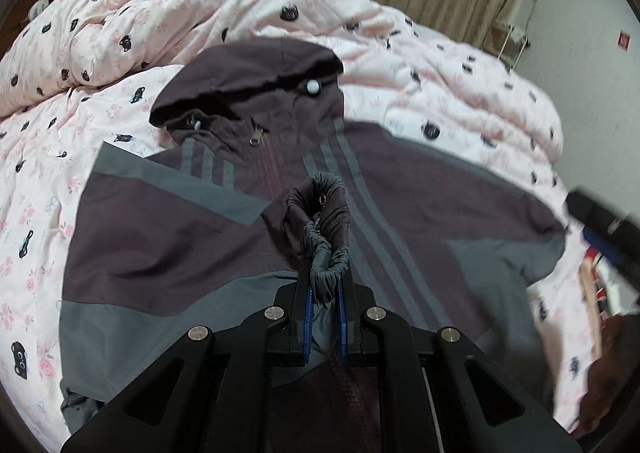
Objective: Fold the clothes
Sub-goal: 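Grasp a sleeve cuff with the left gripper and fold it across the jacket body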
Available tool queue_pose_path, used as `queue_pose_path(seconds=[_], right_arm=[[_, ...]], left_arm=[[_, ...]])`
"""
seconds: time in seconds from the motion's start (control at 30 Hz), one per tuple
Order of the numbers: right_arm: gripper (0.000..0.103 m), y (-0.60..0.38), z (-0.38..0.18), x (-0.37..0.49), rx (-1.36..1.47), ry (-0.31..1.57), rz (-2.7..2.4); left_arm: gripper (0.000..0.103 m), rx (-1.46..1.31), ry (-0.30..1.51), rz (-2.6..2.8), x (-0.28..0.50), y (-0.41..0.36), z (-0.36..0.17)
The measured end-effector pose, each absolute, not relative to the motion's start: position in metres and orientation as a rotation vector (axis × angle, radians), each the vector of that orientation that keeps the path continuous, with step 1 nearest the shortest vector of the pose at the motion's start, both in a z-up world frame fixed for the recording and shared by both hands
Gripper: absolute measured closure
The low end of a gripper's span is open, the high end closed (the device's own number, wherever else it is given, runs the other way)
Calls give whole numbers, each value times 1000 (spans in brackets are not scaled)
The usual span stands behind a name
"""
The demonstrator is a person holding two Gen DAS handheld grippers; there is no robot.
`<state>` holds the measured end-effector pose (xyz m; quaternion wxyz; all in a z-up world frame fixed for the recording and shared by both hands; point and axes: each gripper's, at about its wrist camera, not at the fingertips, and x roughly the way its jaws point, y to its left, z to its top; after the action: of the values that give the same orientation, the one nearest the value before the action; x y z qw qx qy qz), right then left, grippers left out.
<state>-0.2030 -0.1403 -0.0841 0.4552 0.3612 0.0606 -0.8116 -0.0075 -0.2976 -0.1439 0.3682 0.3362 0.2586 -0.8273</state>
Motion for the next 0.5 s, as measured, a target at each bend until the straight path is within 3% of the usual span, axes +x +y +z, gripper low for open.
queue_pose_path(seconds=[0.07, 0.2, 0.37, 0.5], right_arm=[[0, -140, -84, -205, 892, 146, -2003], [0, -142, -84, -207, 894, 149, -2005], [0, -144, -86, -208, 903, 151, -2006], [0, -146, -89, -208, 914, 155, -2003]], left_arm=[[94, 888, 651, -2105, -10, -296, -150], [83, 933, 593, -2089, -17, -287, -157], [72, 969, 381, -2170, -23, -252, -150], [72, 960, 326, -2252, -11, -236, -137]])
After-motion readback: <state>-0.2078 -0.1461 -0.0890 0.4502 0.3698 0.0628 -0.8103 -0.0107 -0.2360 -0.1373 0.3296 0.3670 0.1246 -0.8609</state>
